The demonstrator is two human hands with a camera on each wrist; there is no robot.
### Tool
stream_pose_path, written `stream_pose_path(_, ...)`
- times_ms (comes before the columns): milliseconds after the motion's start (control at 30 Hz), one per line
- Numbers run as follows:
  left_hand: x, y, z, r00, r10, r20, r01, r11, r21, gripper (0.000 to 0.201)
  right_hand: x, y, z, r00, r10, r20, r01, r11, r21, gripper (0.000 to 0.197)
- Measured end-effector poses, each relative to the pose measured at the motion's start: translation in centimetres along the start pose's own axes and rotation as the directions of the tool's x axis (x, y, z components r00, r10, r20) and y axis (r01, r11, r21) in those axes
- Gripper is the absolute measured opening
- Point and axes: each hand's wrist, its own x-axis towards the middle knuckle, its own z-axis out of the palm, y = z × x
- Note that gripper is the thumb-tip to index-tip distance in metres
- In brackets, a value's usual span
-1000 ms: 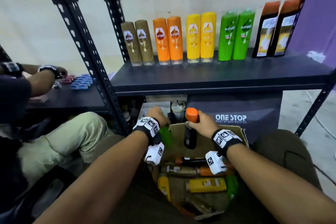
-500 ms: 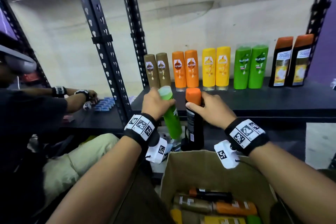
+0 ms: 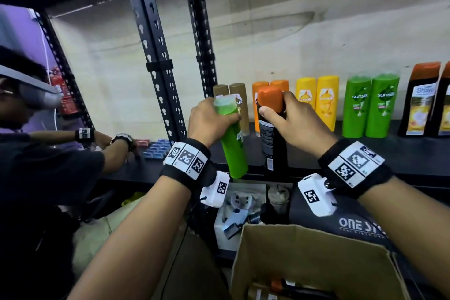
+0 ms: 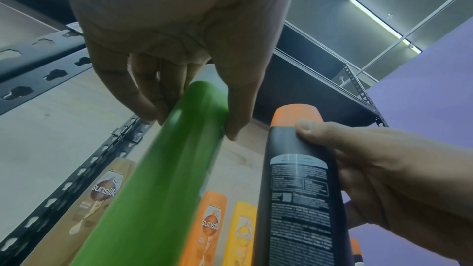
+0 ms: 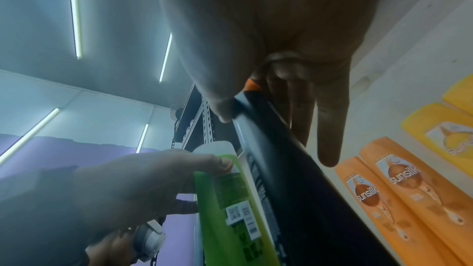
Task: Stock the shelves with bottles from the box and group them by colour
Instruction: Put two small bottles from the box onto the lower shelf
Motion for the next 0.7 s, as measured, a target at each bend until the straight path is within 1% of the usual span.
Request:
stream_pose_path(67,0.7,-0.3,0.2,1.0,0.007,-0.021,-0.007,1.0,-0.012,0.045,0.8,0.4,1.0,0.999,-0.009,-0.036,0.01,0.999,0.032,0.046)
stream_pose_path(167,1.9,-0.8,0.7,1.0,0.003,-0.02,-0.003,1.0,-0.03,0.044,1.8,1.0,2.7,0.998,-0.006,-0.07,0.01,0.999,0.048,0.04)
stream_pose_path(233,2.8,-1.3,1.1,1.0,0.001,-0.014,-0.001,0.999,-0.034,0.044,2.5,1.5,3.8,0.996,-0.002,-0.085,0.007,0.998,0.059,0.041)
stream_pose_path(333,3.9,-2.0,1.9,1.0,0.005,-0.008,-0.005,1.0,-0.024,0.045,3.4,2.1,5.3,0.998,0.001,-0.07,0.004,0.998,0.069,0.045)
stream_pose_path(433,4.7,-2.9,2.8,1.0,0.003,0.005,-0.003,1.0,-0.017,0.048,4.0,2.5,6.7,0.999,0.011,-0.052,-0.007,0.997,0.078,0.044)
stream_pose_path(500,5.3,-3.6,3.3,1.0,-0.008,0.018,0.008,1.0,-0.023,0.045,4.4,2.8,7.5,0.999,0.019,-0.042,-0.016,0.997,0.079,0.047)
stream_pose_path(600,5.9,-4.3,3.8,0.999,-0.036,0.009,0.037,0.998,-0.06,0.05,5.0,3.2,8.4,0.999,0.018,-0.027,-0.016,0.998,0.069,0.048)
stream_pose_path(700,5.9,-4.8,4.6,0.999,-0.041,-0.016,0.039,0.993,-0.116,0.053,5.4,3.5,9.1,0.999,0.015,-0.034,-0.013,0.998,0.067,0.047)
